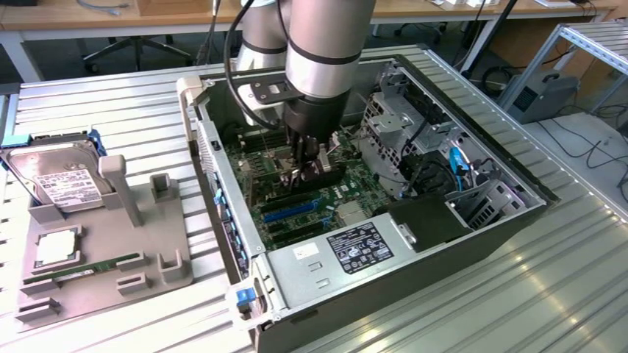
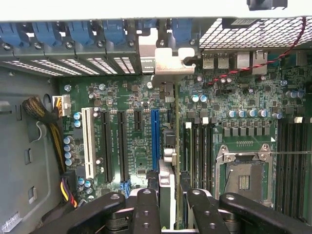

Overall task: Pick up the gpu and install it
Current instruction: 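Insert the gpu into the slot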

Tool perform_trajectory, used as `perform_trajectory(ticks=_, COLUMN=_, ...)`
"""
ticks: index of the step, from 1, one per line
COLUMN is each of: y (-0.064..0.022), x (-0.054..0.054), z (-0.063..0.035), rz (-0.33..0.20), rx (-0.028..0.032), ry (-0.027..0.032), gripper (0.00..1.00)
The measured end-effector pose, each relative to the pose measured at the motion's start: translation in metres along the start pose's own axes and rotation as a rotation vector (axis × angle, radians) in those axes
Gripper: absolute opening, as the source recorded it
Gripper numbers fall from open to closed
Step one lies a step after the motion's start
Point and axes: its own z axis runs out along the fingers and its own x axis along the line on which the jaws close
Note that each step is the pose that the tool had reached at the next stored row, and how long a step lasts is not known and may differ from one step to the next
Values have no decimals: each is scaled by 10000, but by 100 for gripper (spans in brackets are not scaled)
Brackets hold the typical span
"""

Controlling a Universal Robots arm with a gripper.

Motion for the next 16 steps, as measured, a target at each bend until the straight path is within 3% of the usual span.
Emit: perform_trajectory(ticks=16, y=55, x=4, z=1, rz=0, rx=0, ry=0, gripper=27)
